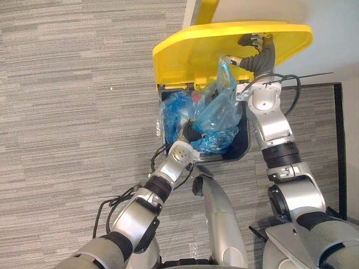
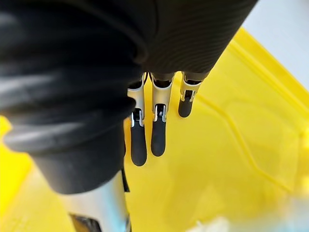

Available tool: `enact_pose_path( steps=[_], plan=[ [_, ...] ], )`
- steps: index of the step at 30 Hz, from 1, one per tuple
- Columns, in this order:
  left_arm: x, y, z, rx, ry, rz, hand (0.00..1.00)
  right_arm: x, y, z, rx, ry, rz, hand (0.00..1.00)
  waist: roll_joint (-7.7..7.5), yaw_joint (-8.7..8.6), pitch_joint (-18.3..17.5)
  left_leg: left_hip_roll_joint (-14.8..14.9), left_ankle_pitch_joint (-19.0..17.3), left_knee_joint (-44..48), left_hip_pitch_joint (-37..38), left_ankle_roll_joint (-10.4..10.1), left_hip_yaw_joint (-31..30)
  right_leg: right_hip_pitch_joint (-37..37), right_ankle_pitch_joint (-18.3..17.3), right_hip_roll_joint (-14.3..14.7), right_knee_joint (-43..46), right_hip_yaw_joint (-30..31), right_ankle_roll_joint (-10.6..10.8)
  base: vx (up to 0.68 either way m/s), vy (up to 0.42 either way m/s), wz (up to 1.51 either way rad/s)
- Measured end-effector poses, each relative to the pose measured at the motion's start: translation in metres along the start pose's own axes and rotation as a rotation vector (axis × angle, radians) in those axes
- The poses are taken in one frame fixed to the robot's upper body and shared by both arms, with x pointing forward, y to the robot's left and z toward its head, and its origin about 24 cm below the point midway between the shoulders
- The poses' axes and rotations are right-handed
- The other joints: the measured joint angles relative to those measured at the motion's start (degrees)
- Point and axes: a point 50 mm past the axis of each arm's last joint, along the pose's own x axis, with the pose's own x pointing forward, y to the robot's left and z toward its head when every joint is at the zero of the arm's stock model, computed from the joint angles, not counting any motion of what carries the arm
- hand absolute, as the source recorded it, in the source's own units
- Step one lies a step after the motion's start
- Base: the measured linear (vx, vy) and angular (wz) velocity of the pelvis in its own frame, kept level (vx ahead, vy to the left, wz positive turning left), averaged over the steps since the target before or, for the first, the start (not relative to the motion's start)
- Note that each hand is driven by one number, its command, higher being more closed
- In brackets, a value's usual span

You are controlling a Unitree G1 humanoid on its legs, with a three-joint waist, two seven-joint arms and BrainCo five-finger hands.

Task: Gather rubbish on tea table into small bin, then transfer packed bag to large trash can.

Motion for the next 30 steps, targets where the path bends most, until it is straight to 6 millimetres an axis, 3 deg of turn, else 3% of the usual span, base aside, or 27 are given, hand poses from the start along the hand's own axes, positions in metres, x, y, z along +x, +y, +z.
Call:
enact_pose_path(
  steps=[11,15,19,20,24,25,26,30],
  plan=[
    [-0.004,0.020,0.005,-0.046,-0.063,0.064,0.00,-0.006,0.010,-0.011,-0.028,0.031,0.076,0.00,0.10,0.52,-0.1,0.0,0.1,-0.4,4.0,0.0,0.9,2.8,-0.1,0.0,1.1,0.8,-0.1,0.00,-0.004,-0.02],
    [-0.016,0.027,-0.005,-0.071,-0.078,0.083,0.00,-0.023,0.009,-0.039,-0.084,0.102,0.102,0.00,0.19,1.55,-0.4,-1.1,0.7,-2.5,7.0,1.0,0.4,5.6,-0.8,-1.1,1.1,0.2,-0.3,-0.03,-0.023,0.15],
    [-0.029,0.040,-0.024,-0.084,-0.056,0.113,0.00,-0.041,0.007,-0.065,-0.106,0.180,0.129,0.00,0.27,2.51,-1.7,-1.8,2.0,-4.3,8.4,0.8,-0.4,6.8,-1.0,-1.6,0.9,-0.4,-0.1,0.00,-0.040,0.15],
    [-0.055,0.056,-0.051,-0.244,-0.026,0.166,0.00,-0.080,0.001,-0.107,-0.161,0.317,0.175,0.00,0.59,4.36,-4.2,-2.4,2.9,-7.1,12.1,0.9,-0.6,9.8,-1.9,-2.3,1.0,-0.9,-0.1,0.03,-0.046,0.20],
    [-0.062,0.065,-0.063,-0.293,0.004,0.193,0.00,-0.084,0.000,-0.110,-0.161,0.328,0.179,0.00,0.67,5.12,-4.9,-2.6,3.2,-7.2,12.1,0.8,-1.1,9.9,-2.0,-2.6,1.3,-1.1,0.0,0.03,-0.021,0.05],
    [-0.155,0.063,-0.198,-0.466,0.543,0.387,0.00,-0.159,-0.011,-0.159,-0.136,0.563,0.173,0.00,0.77,5.43,-7.2,-3.0,2.7,-10.2,21.7,1.7,-0.7,15.8,-6.2,-3.1,5.6,-0.8,0.1,0.11,0.006,-0.07],
    [-0.167,0.063,-0.209,-0.449,0.607,0.385,0.00,-0.162,-0.011,-0.162,-0.138,0.575,0.178,0.00,0.76,5.81,-7.2,-3.4,2.6,-10.2,21.8,1.7,-0.5,15.7,-6.5,-3.4,5.7,-0.4,0.6,0.07,0.011,-0.07],
    [-0.176,0.057,-0.222,-0.483,0.670,0.411,0.00,-0.177,-0.004,-0.165,-0.094,0.601,0.179,0.00,0.73,7.27,-7.9,-4.1,2.6,-9.2,22.0,1.7,-0.8,16.0,-4.6,-3.0,4.1,0.8,1.2,-0.04,-0.003,-0.15]
  ],
)
